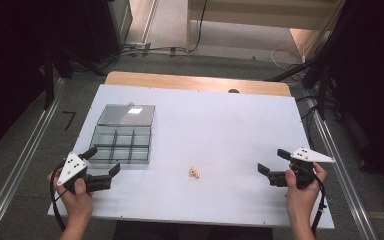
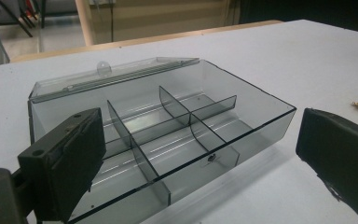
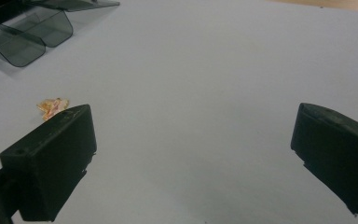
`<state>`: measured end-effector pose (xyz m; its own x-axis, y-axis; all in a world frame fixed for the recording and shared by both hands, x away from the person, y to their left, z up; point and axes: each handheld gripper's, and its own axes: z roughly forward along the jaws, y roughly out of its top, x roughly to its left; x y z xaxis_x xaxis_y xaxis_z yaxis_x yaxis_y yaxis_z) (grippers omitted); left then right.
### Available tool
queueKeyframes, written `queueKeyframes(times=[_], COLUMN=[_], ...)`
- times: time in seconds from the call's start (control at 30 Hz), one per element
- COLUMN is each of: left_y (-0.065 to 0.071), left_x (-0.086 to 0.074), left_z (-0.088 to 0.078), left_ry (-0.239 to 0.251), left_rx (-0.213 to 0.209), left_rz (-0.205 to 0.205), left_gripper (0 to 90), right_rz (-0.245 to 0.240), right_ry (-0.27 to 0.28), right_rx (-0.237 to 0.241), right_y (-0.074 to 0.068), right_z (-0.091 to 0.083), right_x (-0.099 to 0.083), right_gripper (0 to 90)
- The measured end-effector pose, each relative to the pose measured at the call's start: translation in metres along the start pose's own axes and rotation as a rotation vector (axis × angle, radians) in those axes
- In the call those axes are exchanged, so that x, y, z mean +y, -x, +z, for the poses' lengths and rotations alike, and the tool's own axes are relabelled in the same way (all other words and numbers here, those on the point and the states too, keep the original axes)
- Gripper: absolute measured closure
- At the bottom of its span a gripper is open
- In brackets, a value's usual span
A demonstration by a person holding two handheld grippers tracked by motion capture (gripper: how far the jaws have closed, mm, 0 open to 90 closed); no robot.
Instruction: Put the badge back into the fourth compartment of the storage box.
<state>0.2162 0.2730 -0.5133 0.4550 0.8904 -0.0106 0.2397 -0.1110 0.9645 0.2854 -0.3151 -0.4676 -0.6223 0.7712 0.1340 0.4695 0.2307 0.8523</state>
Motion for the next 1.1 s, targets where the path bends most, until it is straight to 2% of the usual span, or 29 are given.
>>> queueKeyframes(times=[0.2, 0.5, 0.57, 0.87, 1.03, 1.1], left_y=[0.001, 0.001, 0.001, 0.000, 0.000, 0.000], left_x=[0.000, 0.000, 0.000, 0.000, 0.000, 0.000], left_z=[0.001, 0.001, 0.001, 0.002, 0.001, 0.001], left_ry=[-0.001, 0.000, 0.000, 0.001, -0.001, 0.000], left_rx=[-0.001, 0.000, 0.001, -0.002, -0.001, -0.003], left_rz=[0.003, 0.004, 0.004, 0.000, 0.000, 0.000], left_gripper=[1.8, 1.8, 1.8, 1.8, 1.8, 1.8], right_rz=[-0.015, -0.041, -0.049, -0.047, -0.034, -0.042], right_ry=[-0.035, -0.069, -0.091, -0.138, -0.160, -0.188], right_rx=[0.044, 0.078, 0.089, 0.082, 0.110, 0.114], right_y=[-0.012, -0.026, -0.031, -0.044, -0.051, -0.056], right_z=[0.014, 0.025, 0.030, 0.042, 0.050, 0.057], right_x=[0.018, 0.035, 0.040, 0.047, 0.050, 0.052], right_gripper=[0.0, 0.0, 0.0, 0.0, 0.0, 0.0])
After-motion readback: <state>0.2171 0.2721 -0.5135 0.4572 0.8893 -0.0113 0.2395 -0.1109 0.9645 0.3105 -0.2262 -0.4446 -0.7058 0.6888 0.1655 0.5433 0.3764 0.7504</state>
